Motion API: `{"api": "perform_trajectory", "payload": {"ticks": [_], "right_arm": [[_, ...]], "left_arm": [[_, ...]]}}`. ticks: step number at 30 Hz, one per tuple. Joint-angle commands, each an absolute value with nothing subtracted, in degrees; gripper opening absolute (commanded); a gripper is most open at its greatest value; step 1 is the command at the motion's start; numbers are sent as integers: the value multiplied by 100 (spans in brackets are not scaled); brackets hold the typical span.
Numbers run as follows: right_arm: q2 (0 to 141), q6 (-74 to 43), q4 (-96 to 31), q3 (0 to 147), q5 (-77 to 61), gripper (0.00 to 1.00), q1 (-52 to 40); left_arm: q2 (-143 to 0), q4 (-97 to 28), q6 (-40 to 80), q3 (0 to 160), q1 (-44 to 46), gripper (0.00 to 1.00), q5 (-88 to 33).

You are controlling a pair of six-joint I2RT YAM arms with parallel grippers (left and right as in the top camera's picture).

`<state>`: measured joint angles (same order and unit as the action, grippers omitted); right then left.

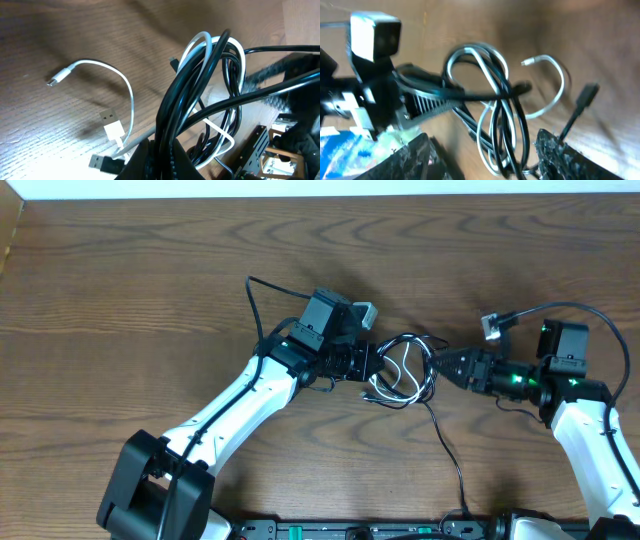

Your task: Untangle cables

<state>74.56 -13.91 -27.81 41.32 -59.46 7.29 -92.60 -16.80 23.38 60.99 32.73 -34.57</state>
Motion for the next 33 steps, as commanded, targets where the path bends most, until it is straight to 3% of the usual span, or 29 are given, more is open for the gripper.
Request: {"api": "perform_trajectory", "payload": {"ticks": [1, 7, 15, 23, 33], "right_arm": [[7419, -762, -3006, 4189, -6062, 59, 744], [7419, -432, -3260, 4189, -6643, 49, 740], [7419, -287, -3256, 4189, -6947, 54, 482], [7422, -292, -3144, 4189, -5697, 59, -21], [7426, -314, -3065, 4187, -5387, 56, -86]], "left_arm": [[-9292, -1691, 2410, 6042, 3249, 8, -3524], [-9292, -1782, 2405, 6016, 3249, 7, -3380], [-9325, -1758, 2322, 6005, 3260, 7, -3605], [-9325, -1601, 2209, 6005, 3260, 8, -4639], [-9325, -1570, 2040, 6005, 3260, 7, -5059]]}}
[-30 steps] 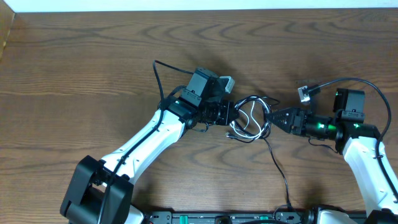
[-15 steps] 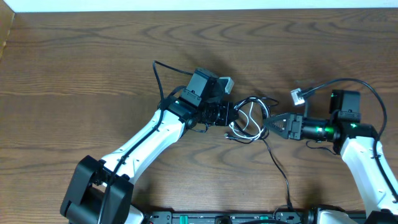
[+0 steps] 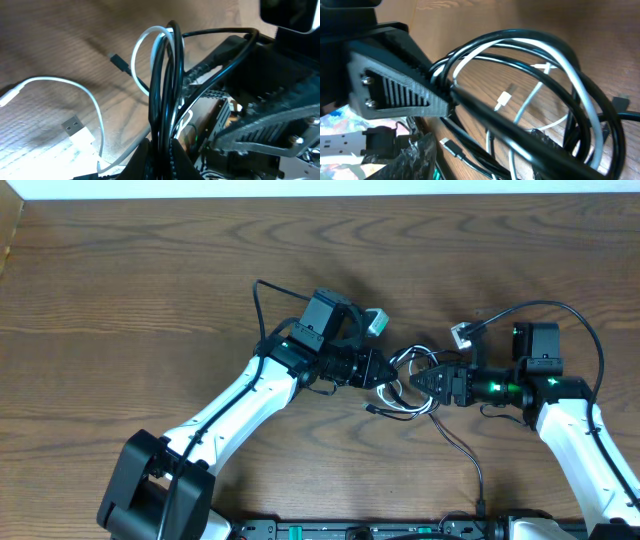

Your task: Untangle cables

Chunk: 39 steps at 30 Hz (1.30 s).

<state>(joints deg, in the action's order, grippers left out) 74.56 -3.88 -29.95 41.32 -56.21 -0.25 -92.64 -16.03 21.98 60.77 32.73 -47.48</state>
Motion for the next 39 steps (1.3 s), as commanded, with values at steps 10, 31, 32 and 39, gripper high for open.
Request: {"api": "perform_trajectory", "payload": {"ticks": [10, 31, 32, 39], "right_arm": [[7428, -314, -3179, 4125, -5242, 54, -217], [7671, -591, -2711, 4088, -4047, 1, -622], [7625, -591, -2722, 4088, -4296, 1, -508], [7352, -49, -2893, 4088, -6810, 1, 231]], "left_arm": [[-9323, -1466, 2043, 6005, 3260, 7, -5063], [-9323, -1365, 2436, 6005, 3240, 7, -4425], [-9325, -1363, 2432, 6005, 3242, 7, -4366], [-9325, -1433, 3170, 6005, 3212, 7, -3151]]}}
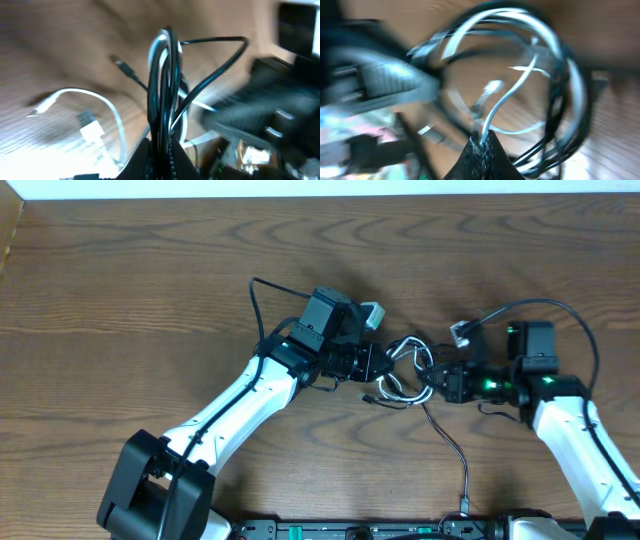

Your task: Untangle cables

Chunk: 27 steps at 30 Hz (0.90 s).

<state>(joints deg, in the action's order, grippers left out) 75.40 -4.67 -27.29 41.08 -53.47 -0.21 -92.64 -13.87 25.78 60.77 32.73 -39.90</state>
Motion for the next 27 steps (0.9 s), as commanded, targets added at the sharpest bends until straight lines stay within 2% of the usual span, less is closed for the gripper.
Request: {"api": "perform_trajectory", "payload": {"ticks": [1, 6, 12, 15, 17, 18, 20, 23, 27], "right_arm": [[7325, 106, -3050, 4088, -6980, 1, 322], [7240, 1052, -3887, 4088, -7649, 1, 864], [7240, 1343, -4014, 4088, -8077, 1, 1153], [7240, 1479, -4077, 4086, -8018, 1, 1153], [7240, 1485, -4075, 4088, -7546, 1, 1153], [7242, 1455, -4082, 4086, -7164, 4, 1153], [7244, 1219, -4139, 4086, -6608, 29, 1153], [7244, 1120, -4099, 4086, -6462, 51, 1151], [7244, 943, -3774, 4086, -6462, 60, 1155]], "left_arm": [[-9325, -1461, 3347, 6005, 3190, 7, -3004], [-9325, -1538, 3463, 6005, 3020, 7, -2886], [-9325, -1881, 3291, 6005, 2770, 8, -2845], [-9325, -2147, 3422, 6005, 2637, 8, -2536], [-9336, -2143, 3269, 6005, 2567, 7, -2749], [-9338, -2078, 2993, 6005, 2541, 8, -3074], [-9338, -2001, 2670, 6005, 2534, 7, -3531], [-9338, -1881, 2032, 6005, 2550, 7, -4224], [-9338, -1848, 1002, 6005, 2585, 7, -5271]]}}
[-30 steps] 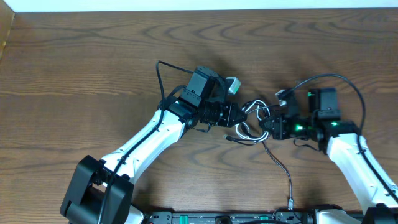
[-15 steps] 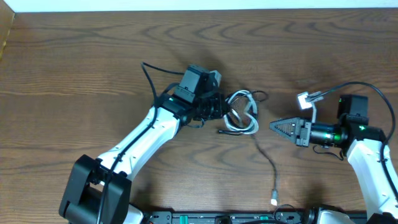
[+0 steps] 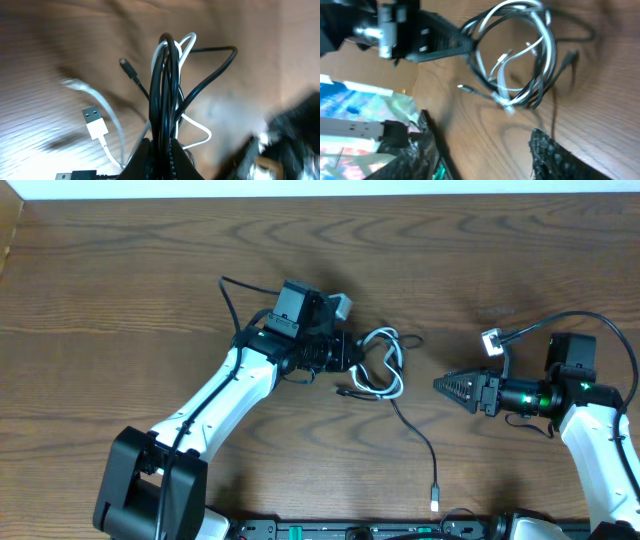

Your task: Untangle cables

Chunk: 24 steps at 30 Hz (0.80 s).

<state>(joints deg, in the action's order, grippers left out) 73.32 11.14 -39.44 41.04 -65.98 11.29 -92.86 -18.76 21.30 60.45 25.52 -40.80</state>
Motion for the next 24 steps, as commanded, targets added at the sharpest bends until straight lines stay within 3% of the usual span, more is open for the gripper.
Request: {"api": "perform_trajectory", "payload": {"ticks": [1, 5, 10, 17, 24], "right_arm": [[7242, 840, -3616, 4086, -6460, 61, 1160], [7242, 263, -2875, 4088, -6359, 66, 1199], [7242, -419, -2383, 4088, -5190, 70, 1387], [7255, -217, -2606, 4084, -5739, 47, 1212], [7266, 502, -2989, 4082, -5697, 40, 451]], "left_arm": [[-9338, -1887, 812, 6005, 2585, 8, -5393], [-9338, -2053, 414, 6005, 2585, 7, -5459], [-9338, -2132, 217, 6005, 2585, 8, -5487], [-9338, -2303, -440, 6005, 2617, 7, -6211], [-9338, -2309, -451, 6005, 2663, 7, -6259]]}}
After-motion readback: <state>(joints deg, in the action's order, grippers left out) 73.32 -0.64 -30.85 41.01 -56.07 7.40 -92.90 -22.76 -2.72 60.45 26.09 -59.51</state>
